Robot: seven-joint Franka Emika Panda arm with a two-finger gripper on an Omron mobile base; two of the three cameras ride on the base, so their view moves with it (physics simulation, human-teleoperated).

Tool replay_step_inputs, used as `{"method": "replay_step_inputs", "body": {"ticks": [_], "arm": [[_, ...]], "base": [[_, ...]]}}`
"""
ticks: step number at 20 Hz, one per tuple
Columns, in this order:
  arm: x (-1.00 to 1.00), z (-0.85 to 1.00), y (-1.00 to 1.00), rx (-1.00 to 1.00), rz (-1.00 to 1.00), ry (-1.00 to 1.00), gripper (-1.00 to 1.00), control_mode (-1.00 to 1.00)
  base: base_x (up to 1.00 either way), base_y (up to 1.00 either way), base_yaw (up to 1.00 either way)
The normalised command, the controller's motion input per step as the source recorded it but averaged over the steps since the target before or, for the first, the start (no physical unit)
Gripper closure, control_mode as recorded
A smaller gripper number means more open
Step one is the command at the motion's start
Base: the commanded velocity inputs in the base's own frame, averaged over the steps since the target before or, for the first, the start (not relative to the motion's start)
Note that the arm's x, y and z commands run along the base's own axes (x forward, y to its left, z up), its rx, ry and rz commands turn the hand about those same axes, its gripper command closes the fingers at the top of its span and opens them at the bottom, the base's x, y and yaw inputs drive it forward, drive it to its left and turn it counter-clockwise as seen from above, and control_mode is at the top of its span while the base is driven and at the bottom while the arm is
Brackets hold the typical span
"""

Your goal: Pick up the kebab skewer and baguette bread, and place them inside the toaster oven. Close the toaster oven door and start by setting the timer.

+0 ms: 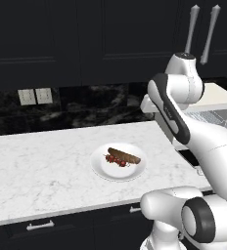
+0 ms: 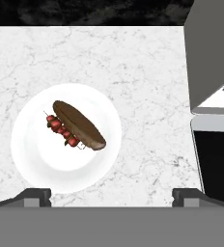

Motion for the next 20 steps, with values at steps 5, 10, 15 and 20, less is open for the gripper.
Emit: {"method": "replay_step_inputs", "body": {"ticks": [5, 10, 15, 20], "arm": [[0.0, 0.0, 0.0, 0.0, 0.0, 0.0, -1.0, 1.0], [0.0, 0.0, 0.0, 0.0, 0.0, 0.0, -1.0, 1.0], [0.0, 0.0, 0.0, 0.0, 0.0, 0.0, -1.0, 1.0], [0.0, 0.0, 0.0, 0.0, 0.0, 0.0, -1.0, -1.0]], "base": [[0.0, 0.0, 0.0], [0.0, 0.0, 0.0], [0.0, 0.0, 0.0], [0.0, 0.0, 0.0]]}}
